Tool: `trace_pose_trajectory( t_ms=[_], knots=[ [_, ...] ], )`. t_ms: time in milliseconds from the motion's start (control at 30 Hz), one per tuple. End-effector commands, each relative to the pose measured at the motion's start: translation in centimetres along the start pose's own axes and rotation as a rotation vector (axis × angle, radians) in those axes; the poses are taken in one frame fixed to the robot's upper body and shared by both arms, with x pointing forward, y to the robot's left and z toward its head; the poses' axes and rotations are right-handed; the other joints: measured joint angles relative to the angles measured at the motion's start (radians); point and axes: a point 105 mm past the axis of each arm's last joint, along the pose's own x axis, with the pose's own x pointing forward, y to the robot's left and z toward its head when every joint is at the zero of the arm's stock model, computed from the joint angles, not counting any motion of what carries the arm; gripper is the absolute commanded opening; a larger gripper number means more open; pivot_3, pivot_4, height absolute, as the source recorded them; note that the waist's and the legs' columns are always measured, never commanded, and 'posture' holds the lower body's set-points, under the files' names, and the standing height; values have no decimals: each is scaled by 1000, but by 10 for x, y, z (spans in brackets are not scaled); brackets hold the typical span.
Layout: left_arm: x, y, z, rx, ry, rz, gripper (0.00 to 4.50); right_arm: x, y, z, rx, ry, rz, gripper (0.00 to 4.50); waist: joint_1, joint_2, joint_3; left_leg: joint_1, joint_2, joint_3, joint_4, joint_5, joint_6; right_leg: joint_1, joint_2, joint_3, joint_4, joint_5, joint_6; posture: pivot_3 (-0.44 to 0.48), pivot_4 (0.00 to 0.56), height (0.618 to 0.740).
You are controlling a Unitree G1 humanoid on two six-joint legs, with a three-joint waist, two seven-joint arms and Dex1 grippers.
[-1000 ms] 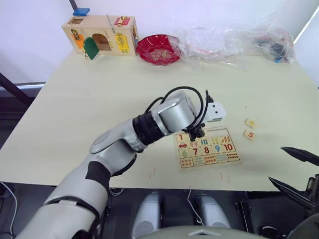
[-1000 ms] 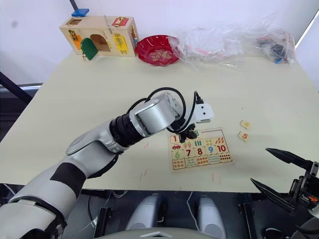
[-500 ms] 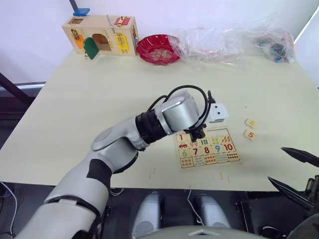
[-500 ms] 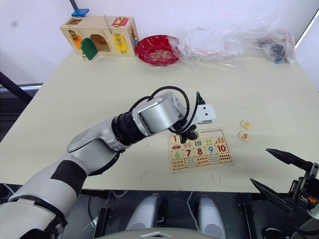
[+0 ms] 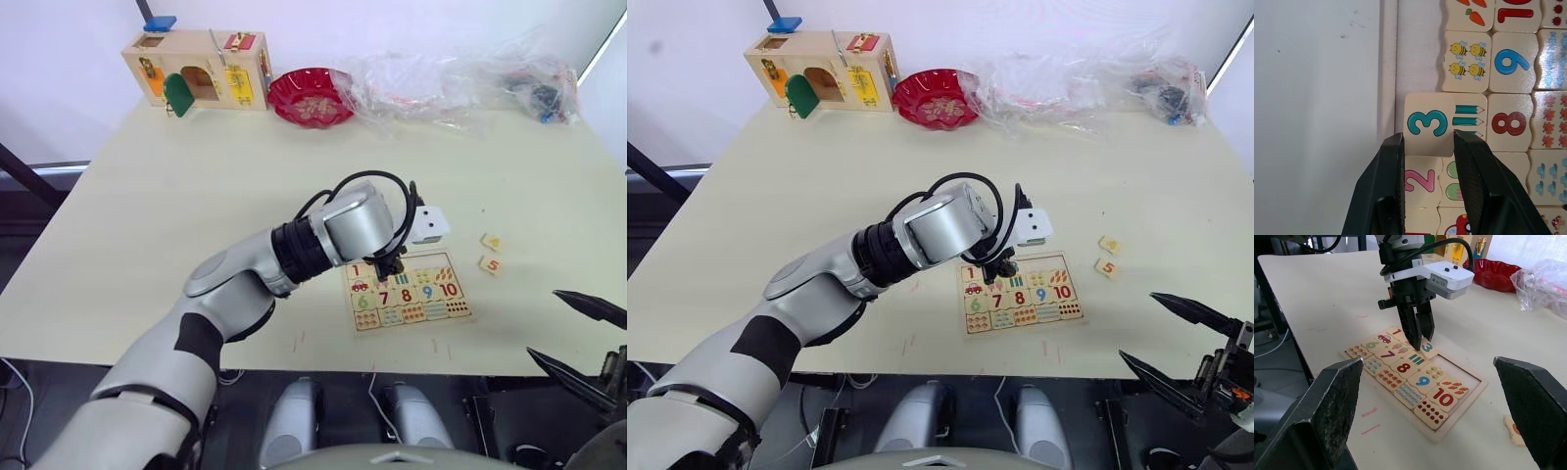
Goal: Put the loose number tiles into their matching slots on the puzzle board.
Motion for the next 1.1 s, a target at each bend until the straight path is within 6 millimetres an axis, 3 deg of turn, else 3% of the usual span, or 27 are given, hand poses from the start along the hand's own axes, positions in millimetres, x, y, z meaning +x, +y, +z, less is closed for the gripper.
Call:
trace_pose_trajectory(
  t_ms=[33, 1100],
  knots=[
    [-4, 3, 9, 22, -28, 30, 951, 1, 3, 5, -25, -14, 6, 4500, 0, 0, 0, 0, 0, 0, 0, 0, 0, 0, 0, 0, 0, 0, 0, 0, 150, 740],
    [1, -1, 3, 19, -2, 27, 951, 1, 4, 6, -27, -17, 1, 4500, 0, 0, 0, 0, 0, 0, 0, 0, 0, 0, 0, 0, 0, 0, 0, 0, 150, 740]
  ],
)
